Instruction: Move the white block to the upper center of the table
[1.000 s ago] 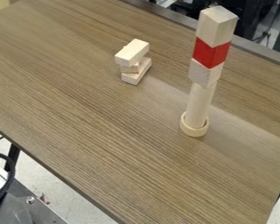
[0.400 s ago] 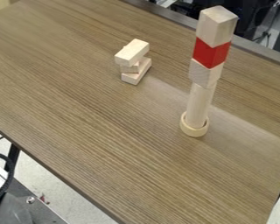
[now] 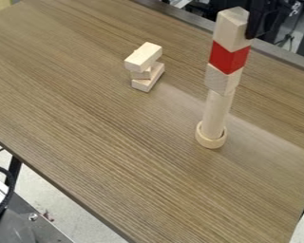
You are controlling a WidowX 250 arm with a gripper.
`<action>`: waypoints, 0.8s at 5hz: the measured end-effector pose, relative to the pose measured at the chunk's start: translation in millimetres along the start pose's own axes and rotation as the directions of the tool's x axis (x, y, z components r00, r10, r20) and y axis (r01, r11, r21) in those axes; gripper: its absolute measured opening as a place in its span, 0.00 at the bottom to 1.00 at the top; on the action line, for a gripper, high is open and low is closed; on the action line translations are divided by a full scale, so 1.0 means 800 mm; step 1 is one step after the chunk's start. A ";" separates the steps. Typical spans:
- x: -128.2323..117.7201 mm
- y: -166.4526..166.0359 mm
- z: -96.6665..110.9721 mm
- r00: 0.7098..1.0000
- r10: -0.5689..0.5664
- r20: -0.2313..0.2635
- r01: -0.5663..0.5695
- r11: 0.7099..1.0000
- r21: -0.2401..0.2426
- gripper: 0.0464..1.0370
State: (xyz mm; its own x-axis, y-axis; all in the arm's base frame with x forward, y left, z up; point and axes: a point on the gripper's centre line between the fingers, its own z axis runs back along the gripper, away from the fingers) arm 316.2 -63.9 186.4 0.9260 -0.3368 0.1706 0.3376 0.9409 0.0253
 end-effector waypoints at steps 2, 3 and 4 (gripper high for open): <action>0.008 0.007 0.016 0.999 0.004 0.032 -0.004 1.000 -0.012 0.52; 0.023 0.017 0.038 0.995 0.013 0.103 -0.012 1.000 -0.006 0.52; 0.030 0.035 0.050 0.988 0.043 0.145 -0.046 0.999 0.016 0.52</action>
State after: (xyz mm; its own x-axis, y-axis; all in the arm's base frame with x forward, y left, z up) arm 340.9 -44.0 230.6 0.9053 -0.2871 0.3130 0.2918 0.9559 0.0328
